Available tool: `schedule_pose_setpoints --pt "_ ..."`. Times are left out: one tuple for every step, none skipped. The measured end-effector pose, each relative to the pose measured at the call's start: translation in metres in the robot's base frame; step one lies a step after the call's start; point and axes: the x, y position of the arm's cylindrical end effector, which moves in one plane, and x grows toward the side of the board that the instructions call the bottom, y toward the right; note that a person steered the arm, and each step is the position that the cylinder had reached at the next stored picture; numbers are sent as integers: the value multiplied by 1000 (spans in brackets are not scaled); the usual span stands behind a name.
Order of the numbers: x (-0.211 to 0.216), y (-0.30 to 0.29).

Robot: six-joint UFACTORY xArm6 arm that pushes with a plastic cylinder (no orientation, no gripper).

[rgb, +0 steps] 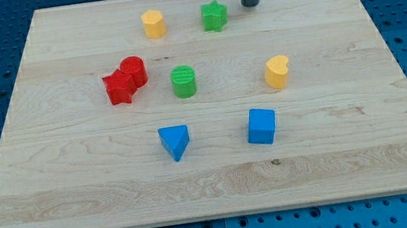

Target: Move the green blocks to the right of the red blocks

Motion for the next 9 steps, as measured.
schedule_pose_setpoints --pt "1 -38" --pt "6 -72" --pt "24 -80" --pt "45 -80" --pt "45 -68" --pt "47 -45" --pt "59 -51" --pt "70 -82" --pt "85 -89"
